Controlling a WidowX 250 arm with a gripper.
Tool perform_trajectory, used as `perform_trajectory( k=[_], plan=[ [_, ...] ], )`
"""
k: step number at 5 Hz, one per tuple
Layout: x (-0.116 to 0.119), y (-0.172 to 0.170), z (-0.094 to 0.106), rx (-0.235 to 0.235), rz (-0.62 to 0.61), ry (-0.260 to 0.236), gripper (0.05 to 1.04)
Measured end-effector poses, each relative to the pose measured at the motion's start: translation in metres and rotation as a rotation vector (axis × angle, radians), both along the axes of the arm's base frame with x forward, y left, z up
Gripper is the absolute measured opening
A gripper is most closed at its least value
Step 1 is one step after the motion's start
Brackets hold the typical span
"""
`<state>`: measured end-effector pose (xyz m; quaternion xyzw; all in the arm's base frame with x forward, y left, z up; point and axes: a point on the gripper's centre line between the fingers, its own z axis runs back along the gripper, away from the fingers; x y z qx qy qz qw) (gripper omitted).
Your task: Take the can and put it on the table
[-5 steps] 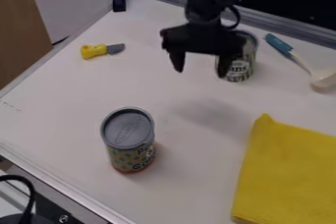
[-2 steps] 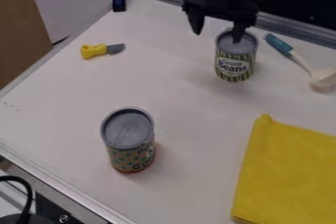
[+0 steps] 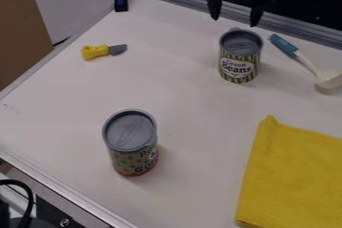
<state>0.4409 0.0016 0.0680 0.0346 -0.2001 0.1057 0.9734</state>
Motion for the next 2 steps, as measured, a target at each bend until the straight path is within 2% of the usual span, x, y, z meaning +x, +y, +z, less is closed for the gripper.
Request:
perform_trajectory(
  k=[2],
  plan=[
    [0.027, -0.007, -0.008, -0.032, -0.064, -0.07, 0.999]
  ],
)
